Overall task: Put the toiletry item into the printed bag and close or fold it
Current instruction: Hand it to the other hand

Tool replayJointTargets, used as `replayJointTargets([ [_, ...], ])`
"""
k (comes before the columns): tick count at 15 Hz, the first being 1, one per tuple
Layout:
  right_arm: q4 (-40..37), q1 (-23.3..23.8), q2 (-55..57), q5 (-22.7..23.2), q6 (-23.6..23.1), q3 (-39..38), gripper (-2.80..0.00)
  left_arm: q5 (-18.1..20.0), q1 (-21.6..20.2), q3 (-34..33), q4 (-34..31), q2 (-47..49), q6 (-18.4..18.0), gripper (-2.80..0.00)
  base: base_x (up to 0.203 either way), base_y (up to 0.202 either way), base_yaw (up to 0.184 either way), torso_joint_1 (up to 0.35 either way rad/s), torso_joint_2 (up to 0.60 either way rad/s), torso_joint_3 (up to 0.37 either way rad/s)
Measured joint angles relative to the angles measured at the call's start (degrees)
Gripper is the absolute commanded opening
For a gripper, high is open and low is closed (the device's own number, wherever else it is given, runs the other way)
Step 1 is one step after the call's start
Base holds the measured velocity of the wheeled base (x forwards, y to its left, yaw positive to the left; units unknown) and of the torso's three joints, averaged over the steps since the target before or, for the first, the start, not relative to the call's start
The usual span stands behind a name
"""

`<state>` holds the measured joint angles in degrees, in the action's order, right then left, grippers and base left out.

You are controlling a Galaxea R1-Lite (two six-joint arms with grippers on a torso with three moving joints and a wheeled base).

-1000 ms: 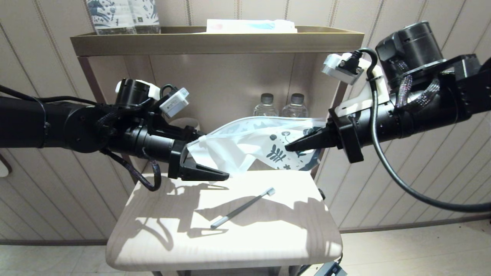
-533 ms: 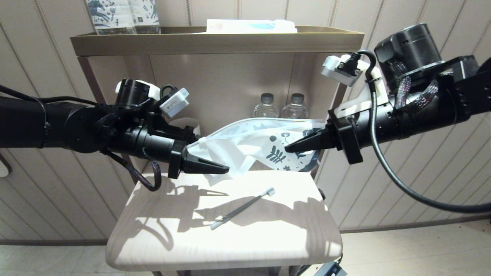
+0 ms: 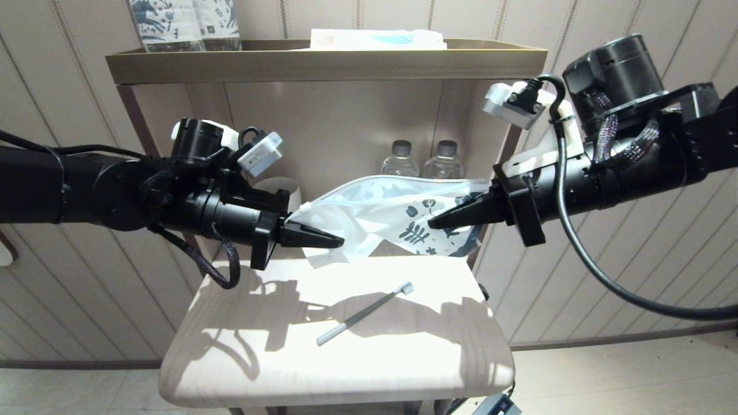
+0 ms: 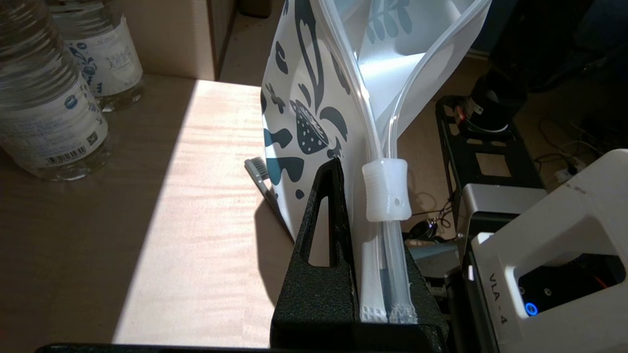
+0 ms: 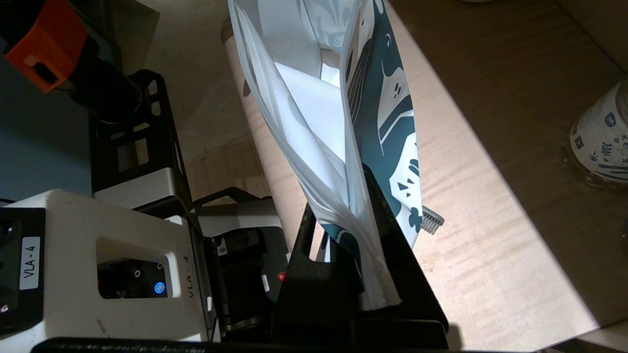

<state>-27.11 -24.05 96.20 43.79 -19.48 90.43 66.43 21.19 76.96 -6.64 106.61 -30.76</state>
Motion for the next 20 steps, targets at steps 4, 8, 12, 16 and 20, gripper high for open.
replayJointTargets([
  [4, 0.02, 0.1, -0.06, -0.2, -0.59, -0.22, -2.8, 0.0, 0.02, -0.11, 0.01, -0.1, -0.11, -2.8, 0.0, 0.0, 0.0, 0.0, 0.0, 0.0],
  [8, -0.1, 0.16, -0.06, -0.55, -0.57, 0.02, -2.8, 0.02, 0.04, -0.12, 0.01, -0.13, -0.11, -2.8, 0.0, 0.0, 0.0, 0.0, 0.0, 0.0],
  [12, -0.11, 0.16, -0.04, -0.43, -0.46, -0.11, -2.8, 0.0, 0.04, -0.15, 0.01, -0.24, -0.11, -2.8, 0.0, 0.0, 0.0, 0.0, 0.0, 0.0],
  [16, -0.02, 0.11, -0.22, -1.68, -1.05, -0.9, -0.8, 0.0, 0.04, -0.15, 0.01, -0.24, -0.09, -2.8, 0.0, 0.0, 0.0, 0.0, 0.0, 0.0],
  [20, 0.02, 0.11, -0.28, -1.62, -1.3, -1.35, -2.8, -0.02, 0.04, -0.09, 0.0, -0.24, -0.11, -2.8, 0.0, 0.0, 0.0, 0.0, 0.0, 0.0],
])
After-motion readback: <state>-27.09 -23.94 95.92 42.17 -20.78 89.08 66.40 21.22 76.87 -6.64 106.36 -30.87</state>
